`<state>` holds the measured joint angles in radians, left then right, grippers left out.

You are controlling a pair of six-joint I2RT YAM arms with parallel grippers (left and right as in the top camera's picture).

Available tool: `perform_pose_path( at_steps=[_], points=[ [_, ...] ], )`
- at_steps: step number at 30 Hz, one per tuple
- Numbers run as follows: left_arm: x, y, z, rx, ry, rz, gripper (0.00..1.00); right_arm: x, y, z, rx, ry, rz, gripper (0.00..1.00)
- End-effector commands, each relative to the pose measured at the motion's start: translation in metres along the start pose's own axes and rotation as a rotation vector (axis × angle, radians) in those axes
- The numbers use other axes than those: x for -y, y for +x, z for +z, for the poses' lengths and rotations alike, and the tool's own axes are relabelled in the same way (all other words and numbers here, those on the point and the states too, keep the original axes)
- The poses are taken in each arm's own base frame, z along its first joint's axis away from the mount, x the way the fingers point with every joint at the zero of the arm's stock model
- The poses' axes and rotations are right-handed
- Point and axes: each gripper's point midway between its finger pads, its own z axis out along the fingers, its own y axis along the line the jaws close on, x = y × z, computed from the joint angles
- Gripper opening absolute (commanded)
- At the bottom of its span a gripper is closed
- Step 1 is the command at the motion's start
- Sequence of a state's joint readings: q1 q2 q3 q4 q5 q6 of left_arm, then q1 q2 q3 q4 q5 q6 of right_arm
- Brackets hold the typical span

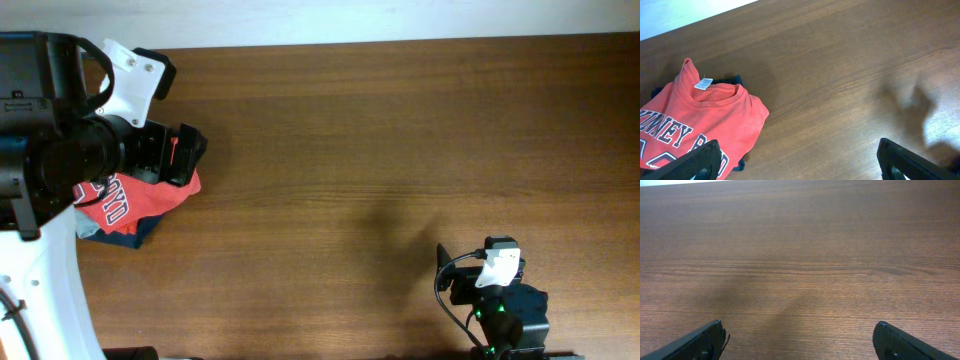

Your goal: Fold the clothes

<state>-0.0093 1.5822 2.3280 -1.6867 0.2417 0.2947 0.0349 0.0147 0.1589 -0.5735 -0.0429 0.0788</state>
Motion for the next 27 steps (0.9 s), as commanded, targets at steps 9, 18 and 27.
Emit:
perform_pose_path(
  at_steps=[9, 18, 27],
  points=[
    [0.003, 0.0, 0.0, -0.001, 0.003, -0.002, 0.99, 0.0, 0.0, 0.001, 0.007, -0.004, 0.008, 0.99],
    [0.015, -0.031, -0.007, 0.3, -0.054, 0.195, 0.99, 0.0, 0.0, 0.001, 0.007, -0.004, 0.008, 0.98],
    [0.033, 0.05, 0.046, 0.451, -0.078, 0.248, 0.99, 0.0, 0.0, 0.001, 0.007, -0.004, 0.008, 0.98]
  ],
)
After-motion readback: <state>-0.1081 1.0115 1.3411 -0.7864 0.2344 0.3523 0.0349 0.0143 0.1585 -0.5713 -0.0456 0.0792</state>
